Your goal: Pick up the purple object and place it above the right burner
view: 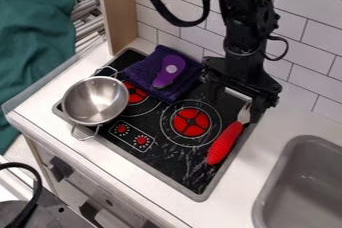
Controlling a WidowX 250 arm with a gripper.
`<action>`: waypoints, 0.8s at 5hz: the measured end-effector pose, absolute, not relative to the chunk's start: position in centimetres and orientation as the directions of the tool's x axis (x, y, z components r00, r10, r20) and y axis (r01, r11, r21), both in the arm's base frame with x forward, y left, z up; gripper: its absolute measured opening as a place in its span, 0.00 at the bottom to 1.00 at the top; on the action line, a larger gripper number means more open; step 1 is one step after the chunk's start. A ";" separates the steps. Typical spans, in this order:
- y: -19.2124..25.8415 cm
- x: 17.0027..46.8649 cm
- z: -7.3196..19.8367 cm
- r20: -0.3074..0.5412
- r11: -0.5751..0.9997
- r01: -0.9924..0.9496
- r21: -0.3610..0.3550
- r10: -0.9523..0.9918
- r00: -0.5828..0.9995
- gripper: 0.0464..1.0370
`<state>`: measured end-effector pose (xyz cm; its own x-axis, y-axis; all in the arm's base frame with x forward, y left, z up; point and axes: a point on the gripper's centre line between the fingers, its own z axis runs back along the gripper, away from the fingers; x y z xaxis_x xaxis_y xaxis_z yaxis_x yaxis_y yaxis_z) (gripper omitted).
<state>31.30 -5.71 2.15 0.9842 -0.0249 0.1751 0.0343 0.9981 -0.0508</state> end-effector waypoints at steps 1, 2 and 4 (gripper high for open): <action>-5.7 30.6 1.1 0.138 0.998 0.031 -0.056 -0.023 0.990 0.96; -3.4 30.2 0.4 0.135 0.993 0.003 -0.115 0.012 0.991 0.96; 3.2 31.9 2.3 0.201 0.985 -0.067 -0.157 0.098 0.975 0.96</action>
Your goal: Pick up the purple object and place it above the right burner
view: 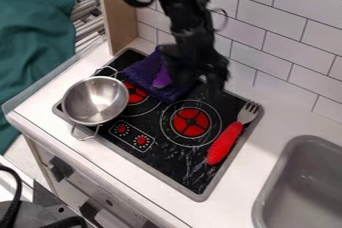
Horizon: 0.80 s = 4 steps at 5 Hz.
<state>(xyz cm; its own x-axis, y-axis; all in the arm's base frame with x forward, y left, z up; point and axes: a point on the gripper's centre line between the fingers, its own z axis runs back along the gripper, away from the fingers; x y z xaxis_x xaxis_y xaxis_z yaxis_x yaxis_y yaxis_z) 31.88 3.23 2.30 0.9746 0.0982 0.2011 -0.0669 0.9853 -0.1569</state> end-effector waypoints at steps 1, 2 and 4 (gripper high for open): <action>7.0 33.3 3.8 0.253 0.984 -0.112 -0.139 0.145 0.956 0.96; 9.3 34.4 3.5 0.244 0.984 -0.135 -0.117 0.160 0.957 0.96; 10.5 34.7 1.9 0.184 0.986 -0.143 -0.082 0.156 0.971 0.96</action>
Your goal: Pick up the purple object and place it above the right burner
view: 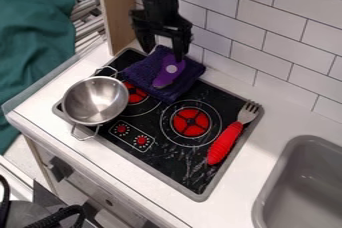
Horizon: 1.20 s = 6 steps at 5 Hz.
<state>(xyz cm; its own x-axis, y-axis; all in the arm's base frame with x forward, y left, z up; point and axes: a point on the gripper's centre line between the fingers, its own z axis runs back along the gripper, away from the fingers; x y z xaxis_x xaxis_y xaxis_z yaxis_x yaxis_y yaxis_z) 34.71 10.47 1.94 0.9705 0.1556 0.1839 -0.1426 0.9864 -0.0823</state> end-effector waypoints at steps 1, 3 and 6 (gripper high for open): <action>10.0 35.2 1.1 0.158 0.989 -0.121 -0.084 0.133 0.978 0.96; 9.6 35.5 -1.0 0.090 0.989 -0.111 -0.100 0.120 0.989 0.96; 9.7 36.5 -2.7 0.054 0.989 -0.105 -0.106 0.112 0.992 0.91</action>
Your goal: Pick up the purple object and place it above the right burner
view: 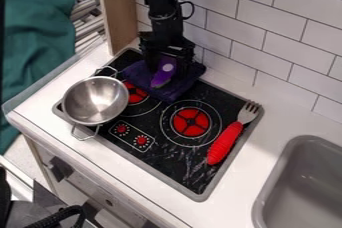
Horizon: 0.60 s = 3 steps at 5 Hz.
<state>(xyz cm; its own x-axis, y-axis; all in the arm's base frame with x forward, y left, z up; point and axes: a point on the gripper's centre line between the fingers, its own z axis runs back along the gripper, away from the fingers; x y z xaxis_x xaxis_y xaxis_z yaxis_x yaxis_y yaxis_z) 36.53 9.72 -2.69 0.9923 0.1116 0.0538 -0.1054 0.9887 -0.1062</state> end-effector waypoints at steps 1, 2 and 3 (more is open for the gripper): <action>9.6 36.8 -2.7 0.053 0.990 -0.099 -0.100 0.105 0.993 0.71; 9.3 36.9 -2.6 0.046 0.991 -0.089 -0.097 0.094 0.995 0.71; 9.1 36.6 -2.4 0.047 0.992 -0.087 -0.095 0.092 0.995 0.71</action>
<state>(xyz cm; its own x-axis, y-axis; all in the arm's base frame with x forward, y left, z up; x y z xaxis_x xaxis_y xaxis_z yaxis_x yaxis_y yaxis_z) 36.57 9.10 -2.40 0.9947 0.0920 0.0468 -0.0872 0.9917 -0.0947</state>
